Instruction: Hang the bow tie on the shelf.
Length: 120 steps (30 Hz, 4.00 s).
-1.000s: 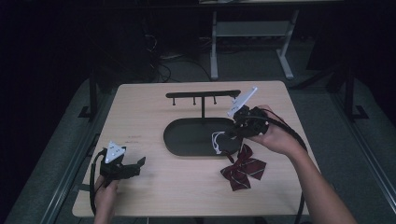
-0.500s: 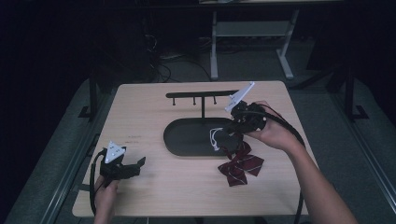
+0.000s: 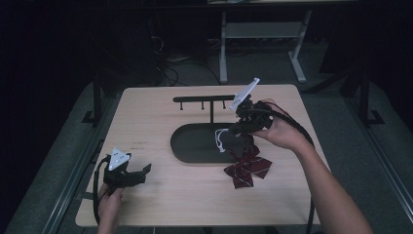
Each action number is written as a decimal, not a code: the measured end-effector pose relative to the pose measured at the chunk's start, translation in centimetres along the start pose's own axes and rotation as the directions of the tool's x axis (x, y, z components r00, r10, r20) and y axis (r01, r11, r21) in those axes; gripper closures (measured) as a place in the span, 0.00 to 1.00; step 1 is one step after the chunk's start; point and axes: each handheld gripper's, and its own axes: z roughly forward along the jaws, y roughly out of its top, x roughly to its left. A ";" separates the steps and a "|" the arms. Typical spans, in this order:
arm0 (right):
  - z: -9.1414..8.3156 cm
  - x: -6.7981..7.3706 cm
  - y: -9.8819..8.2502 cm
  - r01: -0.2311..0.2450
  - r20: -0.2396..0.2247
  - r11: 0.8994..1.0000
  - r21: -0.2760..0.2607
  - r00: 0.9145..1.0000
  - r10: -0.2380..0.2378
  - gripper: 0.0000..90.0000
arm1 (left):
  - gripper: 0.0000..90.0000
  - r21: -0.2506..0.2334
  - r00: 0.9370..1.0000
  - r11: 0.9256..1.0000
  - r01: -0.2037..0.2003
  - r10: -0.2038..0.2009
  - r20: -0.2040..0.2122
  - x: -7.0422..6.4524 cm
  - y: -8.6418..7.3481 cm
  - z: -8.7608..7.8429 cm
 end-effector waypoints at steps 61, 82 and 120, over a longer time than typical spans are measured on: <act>0.7 -5.8 5.8 -0.066 0.047 0.996 0.065 0.997 0.063 0.96 | 0.15 -0.005 1.000 1.000 0.015 -0.015 0.007 0.2 0.0 0.0; 1.2 -8.3 5.6 -0.135 0.083 0.988 0.075 0.988 0.129 0.96 | 0.15 -0.006 1.000 1.000 0.018 -0.018 0.009 0.2 0.0 0.0; 1.9 -9.0 5.1 -0.169 0.095 0.981 0.092 0.983 0.160 0.95 | 0.15 -0.006 1.000 1.000 0.017 -0.017 0.011 0.2 0.0 0.0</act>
